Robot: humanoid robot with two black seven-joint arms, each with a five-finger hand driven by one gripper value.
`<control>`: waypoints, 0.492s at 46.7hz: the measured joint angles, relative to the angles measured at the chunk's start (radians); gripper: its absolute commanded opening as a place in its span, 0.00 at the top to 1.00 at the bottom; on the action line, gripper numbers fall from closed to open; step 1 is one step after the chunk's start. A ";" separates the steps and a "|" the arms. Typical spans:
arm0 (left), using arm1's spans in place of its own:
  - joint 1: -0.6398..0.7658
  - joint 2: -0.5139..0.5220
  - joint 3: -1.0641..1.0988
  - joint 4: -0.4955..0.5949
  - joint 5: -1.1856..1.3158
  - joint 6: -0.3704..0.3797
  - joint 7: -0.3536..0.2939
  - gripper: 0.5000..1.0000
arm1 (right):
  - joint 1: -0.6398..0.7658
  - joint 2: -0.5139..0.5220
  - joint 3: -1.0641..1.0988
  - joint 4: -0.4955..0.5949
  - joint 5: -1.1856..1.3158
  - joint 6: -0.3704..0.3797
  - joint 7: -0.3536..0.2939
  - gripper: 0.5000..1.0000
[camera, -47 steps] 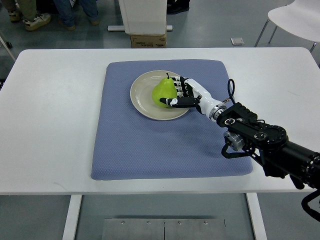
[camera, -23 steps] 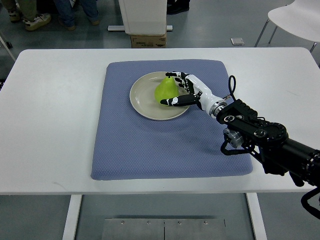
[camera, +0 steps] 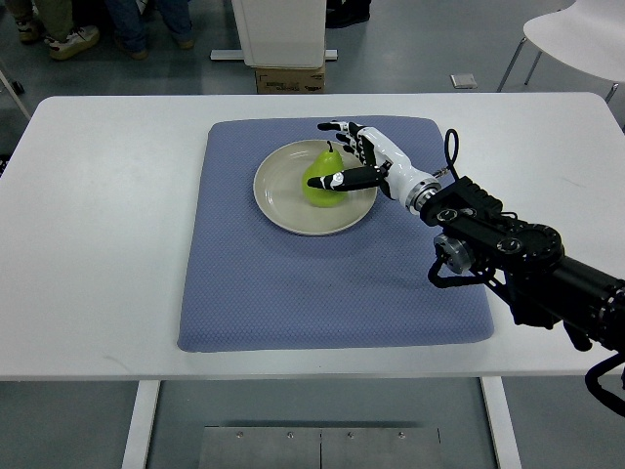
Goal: Place pear on plate with right hand
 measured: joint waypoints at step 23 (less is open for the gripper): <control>0.000 0.000 0.000 0.000 0.000 0.000 0.000 0.00 | -0.013 -0.089 0.176 -0.003 0.000 0.042 -0.021 0.00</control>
